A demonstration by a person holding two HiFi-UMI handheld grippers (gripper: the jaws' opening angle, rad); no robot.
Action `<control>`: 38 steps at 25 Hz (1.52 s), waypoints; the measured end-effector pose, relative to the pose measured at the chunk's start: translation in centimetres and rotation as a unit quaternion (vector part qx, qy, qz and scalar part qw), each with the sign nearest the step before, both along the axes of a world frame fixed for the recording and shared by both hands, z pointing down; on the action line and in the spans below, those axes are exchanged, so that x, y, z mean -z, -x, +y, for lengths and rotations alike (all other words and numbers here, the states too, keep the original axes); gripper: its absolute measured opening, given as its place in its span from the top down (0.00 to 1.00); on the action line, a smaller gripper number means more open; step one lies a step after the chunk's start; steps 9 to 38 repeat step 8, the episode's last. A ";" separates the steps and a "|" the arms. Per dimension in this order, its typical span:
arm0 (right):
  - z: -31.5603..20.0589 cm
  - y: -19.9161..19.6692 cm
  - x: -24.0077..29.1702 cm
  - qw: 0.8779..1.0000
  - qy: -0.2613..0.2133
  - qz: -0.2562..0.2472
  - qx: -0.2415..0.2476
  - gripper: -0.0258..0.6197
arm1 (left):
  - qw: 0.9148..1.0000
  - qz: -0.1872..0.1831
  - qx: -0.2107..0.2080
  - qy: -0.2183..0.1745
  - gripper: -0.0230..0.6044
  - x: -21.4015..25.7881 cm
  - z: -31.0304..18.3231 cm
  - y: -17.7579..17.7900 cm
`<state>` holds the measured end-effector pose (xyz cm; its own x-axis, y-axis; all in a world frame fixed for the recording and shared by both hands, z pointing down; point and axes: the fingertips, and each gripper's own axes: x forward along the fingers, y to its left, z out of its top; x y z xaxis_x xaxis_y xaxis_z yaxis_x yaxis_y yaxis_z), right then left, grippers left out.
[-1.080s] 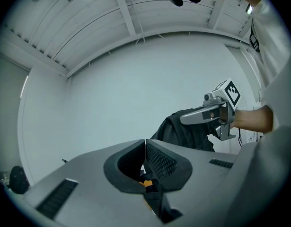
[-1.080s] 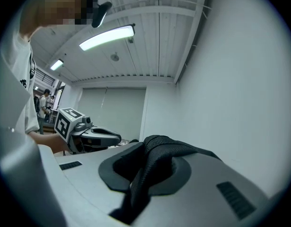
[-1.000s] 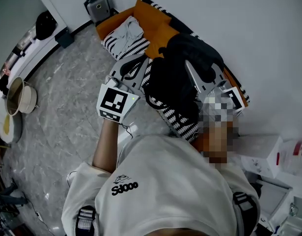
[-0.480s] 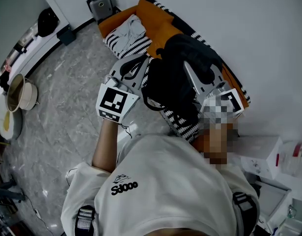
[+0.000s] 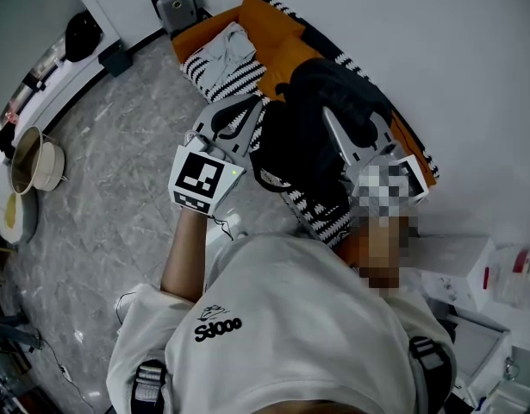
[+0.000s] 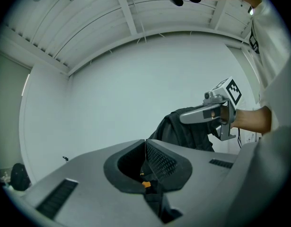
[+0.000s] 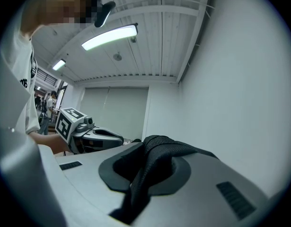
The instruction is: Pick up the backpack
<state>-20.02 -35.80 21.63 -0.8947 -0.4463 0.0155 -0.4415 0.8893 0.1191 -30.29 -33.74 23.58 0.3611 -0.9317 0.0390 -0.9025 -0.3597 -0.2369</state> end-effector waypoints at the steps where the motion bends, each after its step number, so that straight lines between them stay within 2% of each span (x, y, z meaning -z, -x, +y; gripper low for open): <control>1: 0.1 0.0 -0.1 1.000 0.002 0.000 0.000 0.86 | 1.000 0.000 -0.001 0.001 0.92 -0.1 0.1 0.0; 38: 0.1 -0.2 -0.9 1.000 0.009 -0.001 0.001 0.86 | 1.000 0.003 -0.004 0.006 0.92 -0.9 0.0 -0.2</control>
